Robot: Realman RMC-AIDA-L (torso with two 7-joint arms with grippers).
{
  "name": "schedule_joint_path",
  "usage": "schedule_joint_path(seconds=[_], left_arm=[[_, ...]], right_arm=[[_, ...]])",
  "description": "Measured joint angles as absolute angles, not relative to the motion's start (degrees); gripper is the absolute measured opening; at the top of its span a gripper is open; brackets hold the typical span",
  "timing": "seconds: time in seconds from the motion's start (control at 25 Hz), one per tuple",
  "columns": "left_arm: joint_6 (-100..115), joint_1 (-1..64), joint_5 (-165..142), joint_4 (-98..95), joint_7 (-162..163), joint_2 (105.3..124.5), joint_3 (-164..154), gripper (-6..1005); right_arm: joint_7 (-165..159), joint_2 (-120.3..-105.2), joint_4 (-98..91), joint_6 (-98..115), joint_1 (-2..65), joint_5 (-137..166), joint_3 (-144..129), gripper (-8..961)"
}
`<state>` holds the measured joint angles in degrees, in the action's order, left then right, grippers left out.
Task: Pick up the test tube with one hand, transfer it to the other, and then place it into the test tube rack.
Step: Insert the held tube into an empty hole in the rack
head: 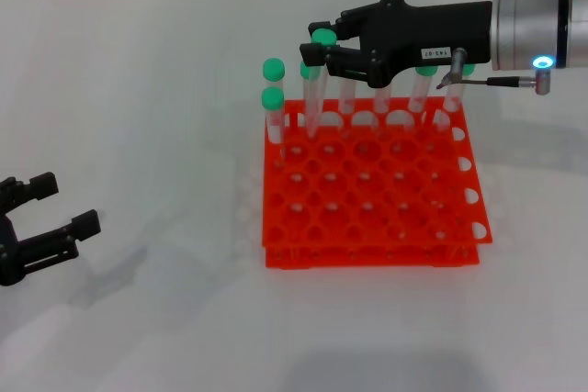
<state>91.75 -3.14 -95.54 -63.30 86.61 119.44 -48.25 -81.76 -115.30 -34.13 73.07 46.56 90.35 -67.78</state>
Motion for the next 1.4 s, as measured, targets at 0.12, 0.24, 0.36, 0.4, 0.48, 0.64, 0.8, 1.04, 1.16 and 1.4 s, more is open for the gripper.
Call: schedule_joint_path(seconds=[0.12, 0.24, 0.36, 0.4, 0.48, 0.64, 0.8, 1.04, 1.16, 1.4], left_arm=[[91.7, -3.1, -95.5, -63.3, 86.6, 119.44, -48.2, 867], [91.6, -3.0, -95.5, -63.2, 86.6, 119.44, -48.3, 867], [91.5, -3.0, -95.5, -62.9, 86.6, 119.44, -48.3, 866], [91.4, -3.0, -95.5, -62.9, 86.6, 119.44, -48.3, 866], [91.4, -2.9, -95.5, -62.8, 86.5, 119.44, -48.2, 866], [91.3, -2.8, -95.5, -62.8, 86.4, 119.44, -48.2, 867], [91.2, -2.2, -95.5, -62.1, 86.4, 119.42, -48.2, 867], [91.2, -1.5, -95.5, -61.2, 85.8, 119.31, -48.3, 867], [91.2, -1.3, -95.5, -61.2, 85.7, 119.34, -48.4, 867], [91.3, -1.1, -95.5, -61.2, 85.6, 119.35, -48.5, 868]], right_arm=[[-81.7, -115.3, -34.1, 72.1, 46.5, 90.4, -68.8, 259], [-81.7, -115.37, -34.1, 71.0, 46.6, 90.4, -69.5, 259], [-81.7, -115.43, -34.1, 70.3, 46.9, 90.4, -70.3, 259], [-81.7, -115.43, -34.1, 70.1, 47.0, 90.4, -70.5, 259], [-81.8, -115.45, -34.1, 69.9, 47.0, 90.4, -70.6, 259], [-81.9, -115.47, -34.1, 69.6, 47.1, 90.4, -71.0, 260], [-82.0, -115.48, -34.1, 69.5, 47.2, 90.4, -71.6, 260], [-82.0, -115.57, -34.1, 68.9, 47.2, 90.4, -72.2, 259], [-82.0, -115.57, -34.1, 68.7, 47.2, 90.4, -72.2, 259], [-81.9, -115.85, -34.3, 66.9, 47.2, 90.2, -74.6, 259]])
